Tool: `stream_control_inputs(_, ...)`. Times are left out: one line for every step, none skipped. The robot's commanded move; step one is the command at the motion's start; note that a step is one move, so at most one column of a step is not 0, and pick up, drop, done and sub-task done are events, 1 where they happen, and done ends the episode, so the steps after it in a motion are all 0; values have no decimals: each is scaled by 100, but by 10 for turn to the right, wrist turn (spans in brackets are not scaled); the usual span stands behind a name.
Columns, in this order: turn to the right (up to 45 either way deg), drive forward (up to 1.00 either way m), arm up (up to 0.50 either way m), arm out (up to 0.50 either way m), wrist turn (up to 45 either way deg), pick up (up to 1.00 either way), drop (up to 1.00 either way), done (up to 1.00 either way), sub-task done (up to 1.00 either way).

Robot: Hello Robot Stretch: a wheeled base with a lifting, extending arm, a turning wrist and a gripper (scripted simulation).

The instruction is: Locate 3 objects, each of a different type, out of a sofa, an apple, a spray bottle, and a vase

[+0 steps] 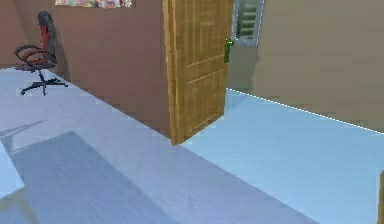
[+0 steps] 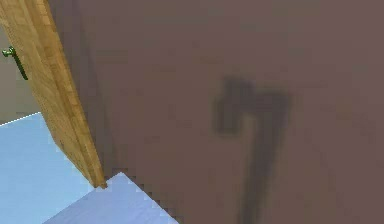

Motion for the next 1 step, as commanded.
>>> stream_control_inputs(-30, 0, 0, 0, 0, 0, 0, 0, 0)
